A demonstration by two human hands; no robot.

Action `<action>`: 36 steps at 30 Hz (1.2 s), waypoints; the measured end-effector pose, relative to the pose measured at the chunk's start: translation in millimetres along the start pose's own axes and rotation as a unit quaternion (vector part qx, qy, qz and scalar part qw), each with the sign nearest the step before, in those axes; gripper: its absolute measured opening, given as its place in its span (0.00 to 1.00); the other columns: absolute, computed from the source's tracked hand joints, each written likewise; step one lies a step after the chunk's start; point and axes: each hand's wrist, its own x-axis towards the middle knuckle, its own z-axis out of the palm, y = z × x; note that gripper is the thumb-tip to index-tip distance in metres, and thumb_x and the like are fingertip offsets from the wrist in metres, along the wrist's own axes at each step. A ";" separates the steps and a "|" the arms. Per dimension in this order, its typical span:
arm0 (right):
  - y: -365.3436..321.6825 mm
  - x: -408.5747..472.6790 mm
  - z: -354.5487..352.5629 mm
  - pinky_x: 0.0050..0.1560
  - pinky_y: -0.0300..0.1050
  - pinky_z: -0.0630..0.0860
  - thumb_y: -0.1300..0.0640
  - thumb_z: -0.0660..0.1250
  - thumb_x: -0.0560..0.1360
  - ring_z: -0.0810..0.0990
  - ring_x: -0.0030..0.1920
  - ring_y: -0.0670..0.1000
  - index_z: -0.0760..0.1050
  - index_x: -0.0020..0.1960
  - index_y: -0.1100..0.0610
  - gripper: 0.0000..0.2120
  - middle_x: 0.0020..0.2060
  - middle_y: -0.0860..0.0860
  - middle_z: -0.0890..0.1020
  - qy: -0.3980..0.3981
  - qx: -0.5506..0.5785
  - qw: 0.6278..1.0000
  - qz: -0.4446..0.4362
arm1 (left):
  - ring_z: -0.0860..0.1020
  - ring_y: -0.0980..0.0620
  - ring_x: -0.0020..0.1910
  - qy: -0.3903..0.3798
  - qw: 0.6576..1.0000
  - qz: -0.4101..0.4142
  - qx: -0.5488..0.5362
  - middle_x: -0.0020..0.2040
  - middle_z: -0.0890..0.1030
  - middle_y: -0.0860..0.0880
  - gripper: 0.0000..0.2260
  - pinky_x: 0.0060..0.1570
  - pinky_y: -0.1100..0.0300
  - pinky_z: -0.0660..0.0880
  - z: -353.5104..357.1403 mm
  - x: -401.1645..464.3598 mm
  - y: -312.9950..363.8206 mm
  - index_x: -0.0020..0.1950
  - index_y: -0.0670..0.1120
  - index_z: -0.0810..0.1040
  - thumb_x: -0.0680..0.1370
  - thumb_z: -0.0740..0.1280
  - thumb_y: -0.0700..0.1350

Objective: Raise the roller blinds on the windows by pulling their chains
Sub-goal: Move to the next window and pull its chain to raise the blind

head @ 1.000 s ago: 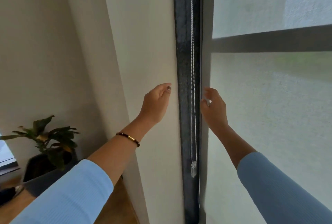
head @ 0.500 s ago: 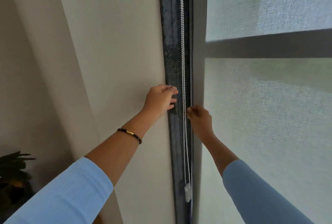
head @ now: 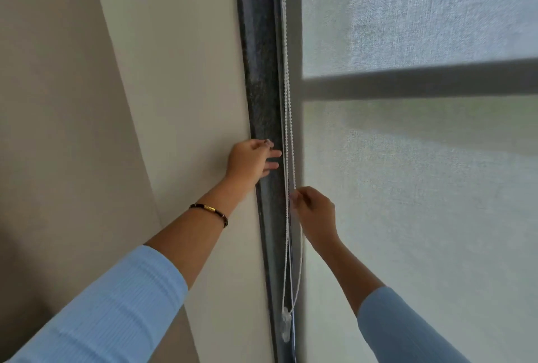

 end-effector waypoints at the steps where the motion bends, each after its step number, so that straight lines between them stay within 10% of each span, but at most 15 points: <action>1: -3.3 -11.2 -5.6 0.35 0.35 0.69 0.60 0.64 0.79 0.74 0.31 0.43 0.76 0.37 0.53 0.12 0.29 0.46 0.78 0.005 -0.013 1.000 -0.007 | 0.85 0.43 0.46 0.010 1.000 0.019 0.002 0.51 0.86 0.44 0.08 0.55 0.45 0.81 -2.3 -5.4 1.1 0.52 0.45 0.78 0.84 0.61 0.45; 6: -28.1 -76.2 -16.3 0.33 0.29 0.66 0.69 0.62 0.77 0.74 0.30 0.41 0.72 0.35 0.52 0.16 0.24 0.42 0.72 0.003 -0.061 0.996 -0.071 | 0.83 0.46 0.32 0.097 0.981 0.156 -0.056 0.35 0.84 0.45 0.12 0.38 0.51 0.83 -14.1 -44.1 22.2 0.44 0.45 0.80 0.83 0.61 0.45; 12: -67.4 -139.2 -11.1 0.35 0.28 0.66 0.69 0.60 0.76 0.74 0.32 0.39 0.75 0.37 0.56 0.13 0.27 0.41 0.73 -0.020 -0.064 0.995 -0.078 | 0.78 0.48 0.29 -0.083 0.970 0.112 -0.199 0.34 0.79 0.42 0.20 0.38 0.53 0.80 -17.1 -88.7 84.0 0.42 0.39 0.80 0.85 0.57 0.50; 17: -97.1 -176.7 -28.1 0.33 0.30 0.65 0.64 0.61 0.79 0.71 0.29 0.41 0.70 0.34 0.49 0.18 0.25 0.36 0.74 -0.050 -0.056 0.996 -0.052 | 0.79 0.49 0.54 -0.143 0.963 0.084 -0.214 0.60 0.80 0.50 0.15 0.60 0.48 0.75 -21.0 -98.1 93.9 0.55 0.51 0.81 0.84 0.56 0.54; 21: -102.7 -197.6 -63.7 0.31 0.35 0.63 0.65 0.59 0.80 0.64 0.27 0.43 0.70 0.32 0.46 0.21 0.25 0.42 0.71 -0.056 0.002 0.998 -0.026 | 0.75 0.54 0.29 -0.271 0.906 0.026 -0.325 0.32 0.77 0.50 0.20 0.34 0.60 0.75 -17.3 -119.7 93.2 0.46 0.46 0.79 0.82 0.57 0.59; 25: -99.1 -202.3 -103.4 0.31 0.33 0.63 0.67 0.58 0.81 0.65 0.28 0.43 0.70 0.34 0.47 0.21 0.27 0.43 0.72 0.009 -0.011 0.999 -0.030 | 0.54 0.56 0.23 -0.191 0.913 0.056 -0.357 0.25 0.58 0.54 0.24 0.22 0.64 0.51 -2.2 -137.8 97.9 0.30 0.51 0.60 0.83 0.57 0.60; 30: -81.4 -205.2 -125.6 0.30 0.35 0.63 0.65 0.59 0.81 0.65 0.29 0.45 0.71 0.36 0.49 0.18 0.27 0.43 0.71 0.079 -0.031 0.996 -0.002 | 0.58 0.52 0.23 -0.014 0.949 0.186 -0.254 0.27 0.61 0.49 0.22 0.24 0.61 0.58 8.1 -145.0 86.0 0.32 0.48 0.62 0.84 0.58 0.56; 36: -85.9 -177.7 -155.2 0.35 0.37 0.74 0.60 0.62 0.81 0.76 0.32 0.45 0.76 0.54 0.50 0.07 0.37 0.46 0.81 0.183 -0.023 0.983 0.010 | 0.54 0.54 0.21 -0.038 0.939 0.211 -0.267 0.24 0.58 0.51 0.24 0.24 0.65 0.54 1.9 -182.1 58.7 0.30 0.49 0.58 0.85 0.57 0.54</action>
